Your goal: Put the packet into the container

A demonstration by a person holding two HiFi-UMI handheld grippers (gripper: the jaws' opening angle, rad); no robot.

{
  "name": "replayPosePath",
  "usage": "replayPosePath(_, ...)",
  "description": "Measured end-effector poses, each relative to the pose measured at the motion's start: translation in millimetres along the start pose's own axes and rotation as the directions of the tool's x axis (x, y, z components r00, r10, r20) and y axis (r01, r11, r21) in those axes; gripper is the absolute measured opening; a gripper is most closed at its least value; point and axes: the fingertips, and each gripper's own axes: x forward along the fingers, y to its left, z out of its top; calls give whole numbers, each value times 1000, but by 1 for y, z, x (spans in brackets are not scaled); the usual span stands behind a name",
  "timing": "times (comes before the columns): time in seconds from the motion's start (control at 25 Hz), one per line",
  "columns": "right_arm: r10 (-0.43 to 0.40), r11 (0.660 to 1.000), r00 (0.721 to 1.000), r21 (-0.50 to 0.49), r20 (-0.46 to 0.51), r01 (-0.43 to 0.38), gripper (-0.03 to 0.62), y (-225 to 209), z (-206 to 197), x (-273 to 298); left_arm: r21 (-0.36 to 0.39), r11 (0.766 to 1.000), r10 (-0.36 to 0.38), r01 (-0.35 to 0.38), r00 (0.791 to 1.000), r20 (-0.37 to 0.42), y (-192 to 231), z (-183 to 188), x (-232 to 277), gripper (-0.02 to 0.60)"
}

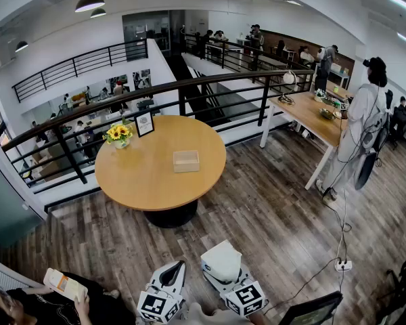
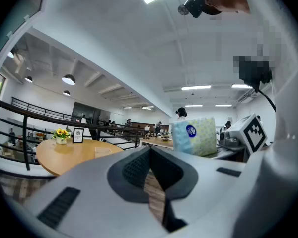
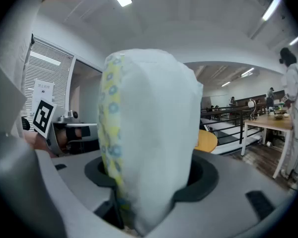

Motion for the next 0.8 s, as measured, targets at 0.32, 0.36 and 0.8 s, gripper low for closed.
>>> replayPosePath(0.32, -3, 1000, 1000, -3, -7, 3, 302, 5, -8, -5, -4, 1000, 1, -1, 1000, 8, -5, -2, -7, 5)
replayPosePath(0.36, 0, 1000, 1000, -8, -3, 0, 302, 7, -7, -5, 1, 1000, 2, -2, 1000, 10, -4, -1, -8, 5)
replayPosePath(0.8, 15, 1000, 1000, -17, 10, -15, 302, -1, 12, 0, 55, 999, -5, 4, 1000, 10, 0, 19, 4, 5)
